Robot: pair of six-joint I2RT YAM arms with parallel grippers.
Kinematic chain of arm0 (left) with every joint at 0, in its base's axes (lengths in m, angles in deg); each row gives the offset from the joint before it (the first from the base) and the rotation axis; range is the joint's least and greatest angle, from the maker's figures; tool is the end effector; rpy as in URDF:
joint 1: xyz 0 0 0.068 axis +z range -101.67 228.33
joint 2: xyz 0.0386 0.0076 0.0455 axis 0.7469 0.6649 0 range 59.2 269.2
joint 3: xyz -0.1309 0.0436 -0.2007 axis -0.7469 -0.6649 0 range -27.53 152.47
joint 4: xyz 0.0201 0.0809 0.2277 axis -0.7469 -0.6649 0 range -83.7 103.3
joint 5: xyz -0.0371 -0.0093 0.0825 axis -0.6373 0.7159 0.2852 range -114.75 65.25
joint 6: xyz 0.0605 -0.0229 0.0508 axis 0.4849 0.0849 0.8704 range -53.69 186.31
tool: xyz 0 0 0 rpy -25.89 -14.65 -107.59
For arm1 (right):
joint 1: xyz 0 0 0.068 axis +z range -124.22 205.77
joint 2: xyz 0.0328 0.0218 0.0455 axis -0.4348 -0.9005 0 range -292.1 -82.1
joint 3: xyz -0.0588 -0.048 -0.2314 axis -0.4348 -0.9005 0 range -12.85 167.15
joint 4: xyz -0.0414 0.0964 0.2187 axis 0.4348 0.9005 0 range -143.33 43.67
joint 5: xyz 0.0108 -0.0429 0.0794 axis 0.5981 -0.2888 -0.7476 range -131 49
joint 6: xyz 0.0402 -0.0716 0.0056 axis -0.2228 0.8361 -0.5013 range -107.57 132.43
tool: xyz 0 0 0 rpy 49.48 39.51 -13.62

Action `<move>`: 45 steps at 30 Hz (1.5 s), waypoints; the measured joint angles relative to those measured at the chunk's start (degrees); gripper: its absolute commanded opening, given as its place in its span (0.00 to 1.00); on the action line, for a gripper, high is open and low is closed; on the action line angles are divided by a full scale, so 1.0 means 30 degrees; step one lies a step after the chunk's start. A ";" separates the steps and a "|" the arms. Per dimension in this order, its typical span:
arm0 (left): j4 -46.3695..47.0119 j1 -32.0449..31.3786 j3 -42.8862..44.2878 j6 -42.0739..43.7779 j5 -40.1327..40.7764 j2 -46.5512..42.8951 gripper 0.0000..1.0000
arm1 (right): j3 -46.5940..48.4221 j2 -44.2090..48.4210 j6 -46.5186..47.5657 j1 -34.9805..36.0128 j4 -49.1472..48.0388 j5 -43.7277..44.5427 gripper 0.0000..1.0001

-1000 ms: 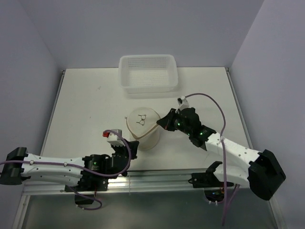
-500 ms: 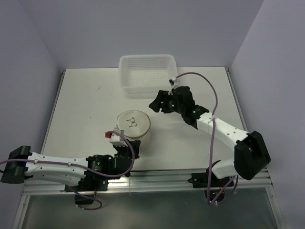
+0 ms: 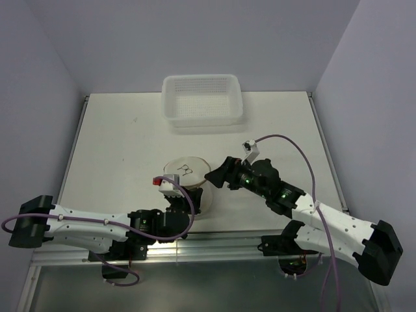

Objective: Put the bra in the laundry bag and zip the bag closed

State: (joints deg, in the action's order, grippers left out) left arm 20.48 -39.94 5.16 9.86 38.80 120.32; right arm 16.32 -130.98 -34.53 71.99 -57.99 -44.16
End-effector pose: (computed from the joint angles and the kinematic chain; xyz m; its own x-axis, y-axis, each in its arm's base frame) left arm 0.0711 -0.2299 0.2255 -0.3560 -0.5062 -0.7855 0.2229 0.7704 -0.5974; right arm 0.1623 0.1750 0.2324 -0.6764 0.3490 -0.6486 -0.3858 0.5824 0.7156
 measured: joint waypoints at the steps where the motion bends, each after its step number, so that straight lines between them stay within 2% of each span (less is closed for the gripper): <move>1: 0.0153 0.0000 0.0000 0.0087 -0.0109 0.0087 0.00 | 0.0000 -0.0466 -0.0248 0.0095 -0.0182 -0.0007 0.95; 2: 0.0277 0.0015 0.0000 0.0160 -0.0189 0.0160 0.00 | 0.0000 -0.0889 -0.0495 0.0153 -0.0423 -0.0036 0.95; 4: 0.0546 0.0022 0.0000 0.0342 -0.0372 0.0291 0.00 | 0.0007 -0.1537 -0.0780 0.0182 -0.0882 -0.0044 0.88; 7: 0.0867 0.0036 0.0000 0.0576 -0.0663 0.0335 0.00 | 0.0022 -0.2368 -0.1158 0.0204 -0.1479 -0.0102 0.56; 8: 0.0998 0.0036 0.0000 0.0663 -0.0765 0.0335 0.00 | 0.0022 -0.2608 -0.1297 0.0233 -0.1698 -0.0168 0.39; 10: 0.1129 0.0080 0.0000 0.0816 -0.0947 0.0335 0.00 | 0.0022 -0.2834 -0.1515 0.0262 -0.1931 -0.0233 0.22; 11: 0.1144 0.0109 -0.0007 0.0933 -0.1056 0.0335 0.00 | 0.0022 -0.2871 -0.1617 0.0262 -0.2084 -0.0240 0.09; 13: 0.1202 0.0277 -0.0073 0.1173 -0.1464 0.0321 0.00 | 0.0051 -0.2871 -0.1821 0.0262 -0.2280 -0.0153 0.00; 18: 0.1304 0.1501 -0.0401 0.1880 -0.3388 -0.0277 0.00 | 0.0415 -0.3082 -0.1464 -0.0284 -0.2280 -0.0073 0.00; 23: 0.0510 0.3738 -0.0488 0.2361 -0.6076 -0.1734 0.00 | 0.1005 -0.4218 -0.0379 -0.2528 -0.3053 -0.1239 0.00; 26: -0.0583 0.4452 -0.0532 0.2601 -0.6958 -0.2943 0.00 | 0.2215 -0.5974 0.0794 -0.3912 -0.3577 -0.2412 0.00; 38: -0.6433 0.4852 -0.1494 0.2718 -0.6084 -0.9449 0.00 | 0.7621 -1.1380 0.5952 -0.5297 -0.3453 -0.9952 0.00; 40: -0.6142 0.4852 -0.1851 0.2790 -0.6113 -0.9697 0.00 | 0.9136 -1.2305 0.6543 -0.5282 -0.2696 -1.0681 0.16; 41: -0.5865 0.4867 -0.2018 0.2849 -0.6142 -0.9624 0.00 | 0.9799 -1.2670 0.6688 -0.5238 -0.2244 -1.0797 0.48; 42: -0.5537 0.4867 -0.2157 0.2892 -0.6171 -0.9377 0.00 | 1.0251 -1.2888 0.6805 -0.5173 -0.1778 -1.0666 0.63; 44: -0.4809 0.4860 -0.2324 0.2914 -0.6397 -0.8444 0.00 | 1.0542 -1.2896 0.7074 -0.5078 -0.1042 -0.9449 0.83; 45: -0.4342 0.4860 -0.2382 0.2914 -0.6492 -0.7883 0.00 | 1.0535 -1.2735 0.6987 -0.5078 -0.0721 -0.8772 0.87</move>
State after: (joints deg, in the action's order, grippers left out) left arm 7.45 -25.36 -1.99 18.61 19.32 96.67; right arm 47.92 -169.19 -13.57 56.76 -60.16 -70.47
